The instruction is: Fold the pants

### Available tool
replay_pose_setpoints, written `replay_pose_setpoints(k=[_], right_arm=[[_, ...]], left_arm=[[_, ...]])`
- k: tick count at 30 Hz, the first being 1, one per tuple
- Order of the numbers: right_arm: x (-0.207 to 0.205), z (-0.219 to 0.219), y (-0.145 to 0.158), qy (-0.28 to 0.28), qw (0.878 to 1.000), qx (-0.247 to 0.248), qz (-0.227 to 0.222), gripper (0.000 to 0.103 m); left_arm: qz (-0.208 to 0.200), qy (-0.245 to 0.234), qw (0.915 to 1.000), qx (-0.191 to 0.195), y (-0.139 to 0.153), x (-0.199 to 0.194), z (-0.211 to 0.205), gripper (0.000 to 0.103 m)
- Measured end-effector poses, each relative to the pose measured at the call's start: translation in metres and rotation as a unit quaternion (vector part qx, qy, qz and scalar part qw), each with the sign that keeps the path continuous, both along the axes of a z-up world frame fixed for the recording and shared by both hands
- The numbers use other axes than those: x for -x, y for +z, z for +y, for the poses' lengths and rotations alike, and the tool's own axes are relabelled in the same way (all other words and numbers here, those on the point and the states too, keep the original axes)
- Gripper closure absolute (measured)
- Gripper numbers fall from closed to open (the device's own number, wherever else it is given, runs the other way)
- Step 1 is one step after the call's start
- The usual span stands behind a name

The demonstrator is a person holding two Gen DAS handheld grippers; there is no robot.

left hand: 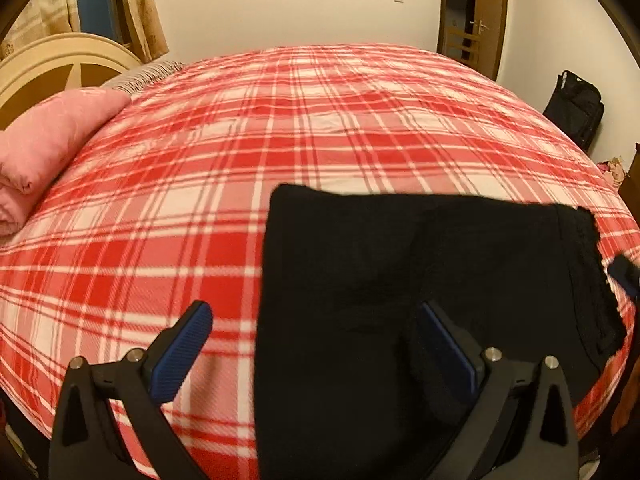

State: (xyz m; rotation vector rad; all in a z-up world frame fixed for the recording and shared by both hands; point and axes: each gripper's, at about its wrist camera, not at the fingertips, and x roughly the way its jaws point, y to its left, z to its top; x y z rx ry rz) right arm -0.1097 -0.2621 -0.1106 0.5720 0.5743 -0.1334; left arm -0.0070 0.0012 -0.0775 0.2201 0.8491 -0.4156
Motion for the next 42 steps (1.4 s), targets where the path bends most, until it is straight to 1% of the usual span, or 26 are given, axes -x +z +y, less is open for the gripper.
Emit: replay_pose_setpoints(k=[3,5,6,7,9,12,15,18,20,22,24,26,29,33,35,39,41,42], right_arm=[[-0.007,0.002,-0.014,0.007,0.999,-0.022,0.025,0.036],[-0.01,0.004,-0.022,0.013,0.999,-0.027,0.033,0.033],[-0.009,0.006,-0.022,0.011,0.999,-0.023,0.024,0.029],[-0.009,0.008,-0.023,0.013,0.999,-0.022,0.022,0.024],[-0.01,0.014,-0.022,0.02,0.999,-0.013,0.024,0.022],[-0.012,0.022,-0.022,0.027,0.999,0.004,0.03,0.019],[-0.015,0.03,-0.023,0.027,0.998,0.034,0.037,0.019],[-0.014,0.036,-0.024,0.024,0.997,0.055,0.039,0.019],[-0.015,0.034,-0.024,0.024,0.998,0.053,0.039,0.019],[-0.012,0.031,-0.023,0.026,0.998,0.041,0.038,0.019],[-0.006,0.023,-0.022,0.011,0.999,0.018,0.025,0.019],[-0.003,0.019,-0.024,0.003,1.0,0.011,0.022,0.019],[-0.005,0.022,-0.025,0.005,0.999,0.02,0.027,0.019],[-0.009,0.031,-0.024,0.027,0.999,0.032,0.034,0.019],[-0.012,0.04,-0.023,0.04,0.997,0.048,0.044,0.019],[-0.016,0.052,-0.023,0.066,0.995,0.052,0.051,0.019],[-0.017,0.056,-0.022,0.077,0.994,0.053,0.054,0.023],[-0.017,0.056,-0.022,0.078,0.994,0.05,0.054,0.028]], left_arm=[[0.017,0.007,0.9998,-0.006,-0.009,-0.01,-0.002,0.0],[0.036,0.014,0.9991,-0.016,-0.019,-0.015,-0.003,0.0],[0.045,0.016,0.9988,-0.015,-0.023,-0.016,-0.003,0.0],[0.051,0.018,0.9985,-0.007,-0.026,-0.017,-0.002,0.0],[0.058,0.025,0.998,0.008,-0.027,-0.017,0.002,0.0],[0.067,0.026,0.9973,0.017,-0.029,-0.017,0.004,0.0],[0.072,0.025,0.9967,0.029,-0.03,-0.016,0.006,0.0],[0.067,0.025,0.997,0.028,-0.03,-0.014,0.006,0.0],[0.066,0.025,0.9971,0.028,-0.03,-0.013,0.005,0.0],[0.071,0.024,0.9967,0.033,-0.03,-0.014,0.007,0.0],[0.071,0.021,0.9967,0.035,-0.031,-0.013,0.008,0.0],[0.068,0.019,0.9967,0.038,-0.031,-0.012,0.01,0.0],[0.064,0.02,0.9968,0.043,-0.032,-0.01,0.011,0.0],[0.059,0.014,0.9971,0.045,-0.032,-0.008,0.013,0.0],[0.058,0.013,0.9971,0.048,-0.032,-0.006,0.015,0.0],[0.047,0.012,0.9973,0.055,-0.033,-0.002,0.017,0.0],[0.049,0.012,0.9972,0.056,-0.033,-0.002,0.017,0.0],[0.054,0.011,0.9969,0.055,-0.032,-0.003,0.017,0.0]])
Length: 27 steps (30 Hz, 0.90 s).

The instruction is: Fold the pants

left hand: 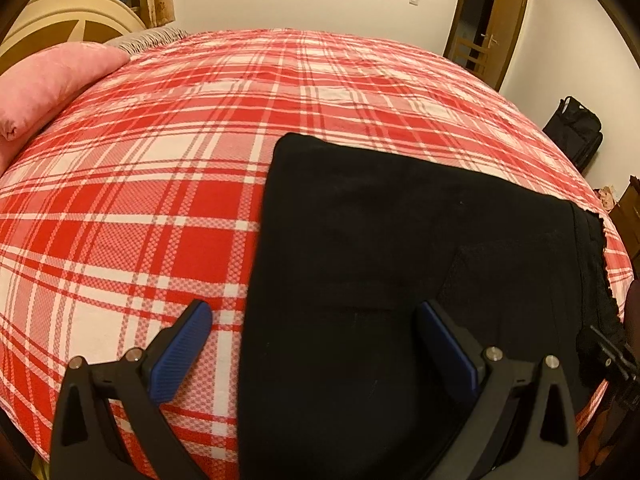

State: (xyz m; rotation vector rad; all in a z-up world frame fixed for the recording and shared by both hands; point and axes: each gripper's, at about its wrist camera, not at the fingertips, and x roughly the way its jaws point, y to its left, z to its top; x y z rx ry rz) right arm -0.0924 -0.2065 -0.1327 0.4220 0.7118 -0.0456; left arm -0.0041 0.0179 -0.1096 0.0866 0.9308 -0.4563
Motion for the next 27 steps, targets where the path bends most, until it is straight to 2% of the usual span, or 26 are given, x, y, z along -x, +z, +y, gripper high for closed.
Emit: replay_pose_setpoints(k=[1,3,5,8,10,12,14,15,19,21,24,27], right_arm=[[0.0,-0.001,0.0,-0.001,1.0,-0.003,0.001,0.036],[0.001,-0.004,0.0,-0.004,1.0,-0.009,0.005,0.044],[0.002,-0.005,-0.001,-0.006,1.0,-0.019,0.003,0.046],[0.001,-0.001,0.0,-0.007,1.0,0.0,0.008,0.048],[0.0,0.006,0.003,-0.005,1.0,0.021,0.012,0.053],[-0.001,0.011,0.005,-0.002,0.999,0.038,0.013,0.055],[0.0,0.015,0.007,0.0,0.999,0.05,0.011,0.056],[0.0,0.014,0.007,0.0,0.999,0.05,0.011,0.056],[0.001,0.004,0.003,-0.006,1.0,0.011,0.009,0.053],[0.001,-0.001,0.0,-0.009,1.0,-0.008,0.006,0.051],[0.001,0.0,-0.001,-0.009,1.0,-0.004,0.005,0.05],[0.001,0.003,-0.001,-0.008,1.0,0.008,0.006,0.053]], left_arm=[[0.005,-0.001,1.0,-0.001,0.0,-0.001,0.0,0.0],[0.018,-0.003,0.9998,0.0,0.001,-0.002,0.0,0.0],[0.026,-0.006,0.9996,0.002,0.002,-0.003,0.0,0.0],[0.026,-0.01,0.9996,0.002,0.002,-0.001,0.0,0.001],[0.023,-0.006,0.9997,0.003,0.004,0.001,0.002,0.011],[0.019,-0.012,0.9997,0.006,0.006,0.004,0.002,0.03],[0.015,-0.017,0.9997,0.012,0.009,0.008,0.003,0.041],[0.016,-0.015,0.9997,0.013,0.009,0.008,0.003,0.041],[0.021,-0.008,0.9993,0.029,0.008,0.005,0.006,0.04],[0.026,-0.007,0.9991,0.033,0.007,0.003,0.005,0.03],[0.032,-0.013,0.9991,0.026,0.007,0.001,-0.005,0.016],[0.024,-0.008,0.9996,0.015,0.006,0.003,-0.013,0.016]])
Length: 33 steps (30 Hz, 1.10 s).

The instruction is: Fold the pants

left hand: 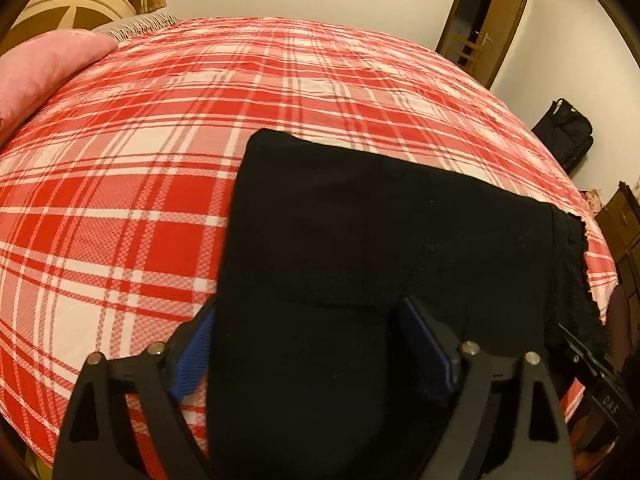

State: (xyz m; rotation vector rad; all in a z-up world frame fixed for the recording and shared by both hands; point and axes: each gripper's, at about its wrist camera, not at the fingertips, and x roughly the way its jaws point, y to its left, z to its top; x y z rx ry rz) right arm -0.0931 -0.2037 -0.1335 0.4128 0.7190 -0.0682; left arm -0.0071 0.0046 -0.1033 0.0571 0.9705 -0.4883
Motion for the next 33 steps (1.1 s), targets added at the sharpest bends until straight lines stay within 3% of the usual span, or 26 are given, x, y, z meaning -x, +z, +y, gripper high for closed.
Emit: replay_pose_setpoints(k=[1,3,7,9,12,24,33], right_arm=[[0.0,0.002,0.001,0.002,1.0,0.008,0.002,0.054],[-0.001,0.006,0.003,0.006,1.0,0.021,0.004,0.057],[-0.002,0.012,0.009,0.008,0.999,0.039,0.005,0.063],[-0.002,0.015,0.013,0.011,0.999,0.053,0.004,0.065],[-0.001,0.024,0.022,0.015,0.997,0.082,-0.001,0.068],[0.005,0.036,0.061,0.018,0.993,0.105,-0.045,0.072],[-0.011,0.057,0.091,0.054,0.988,0.118,-0.078,0.072]], left_arm=[[-0.004,0.002,1.0,-0.002,0.001,0.001,0.0,0.019],[-0.013,0.007,0.9998,-0.011,0.003,0.001,0.002,0.042],[-0.006,0.009,0.9999,0.0,0.007,-0.003,0.011,0.062],[-0.019,0.011,0.9997,-0.009,0.01,-0.001,0.011,0.079],[-0.032,0.011,0.9993,-0.016,0.014,0.002,0.01,0.087],[-0.048,0.0,0.9985,0.026,0.04,0.009,0.017,0.091],[-0.066,0.015,0.9967,0.045,0.063,0.004,0.031,0.091]])
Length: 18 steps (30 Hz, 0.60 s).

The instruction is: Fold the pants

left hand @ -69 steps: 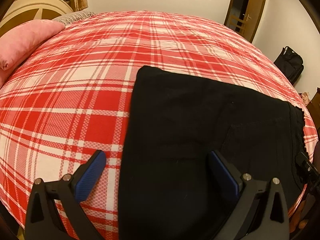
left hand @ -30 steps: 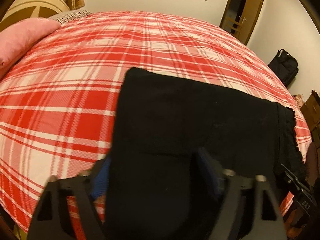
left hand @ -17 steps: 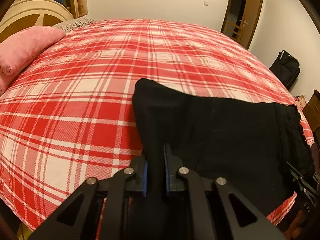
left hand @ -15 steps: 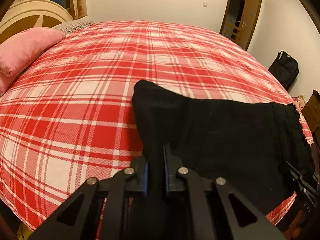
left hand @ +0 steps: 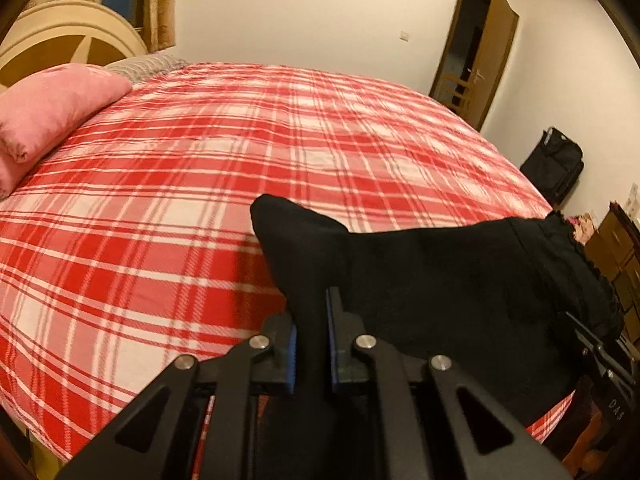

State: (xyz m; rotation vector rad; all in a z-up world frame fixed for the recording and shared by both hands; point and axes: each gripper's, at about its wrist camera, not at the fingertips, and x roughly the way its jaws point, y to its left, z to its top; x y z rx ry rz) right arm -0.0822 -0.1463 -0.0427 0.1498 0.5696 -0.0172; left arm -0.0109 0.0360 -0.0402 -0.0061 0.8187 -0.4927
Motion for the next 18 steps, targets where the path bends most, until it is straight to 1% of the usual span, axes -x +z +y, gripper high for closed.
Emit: replay_pose_setpoints(k=[3,5,10,14,18], right_arm=[[-0.015,0.012,0.01,0.023,1.0,0.005,-0.012,0.072],[-0.033,0.024,0.02,0.044,0.999,0.018,-0.024,0.072],[-0.085,0.054,0.039,0.096,0.994,0.028,-0.048,0.072],[-0.144,0.092,0.053,0.142,0.986,0.053,-0.072,0.072],[-0.208,0.131,0.052,0.173,0.978,0.086,-0.082,0.072]], left_arm=[[-0.005,0.016,0.9998,0.003,0.007,-0.01,0.014,0.091],[-0.011,0.03,0.9994,0.01,0.013,-0.019,0.025,0.091],[-0.046,0.079,0.9958,0.007,0.035,-0.045,0.06,0.091],[-0.07,0.129,0.9891,-0.003,0.05,-0.075,0.095,0.091],[-0.094,0.184,0.9784,-0.018,0.06,-0.107,0.13,0.091]])
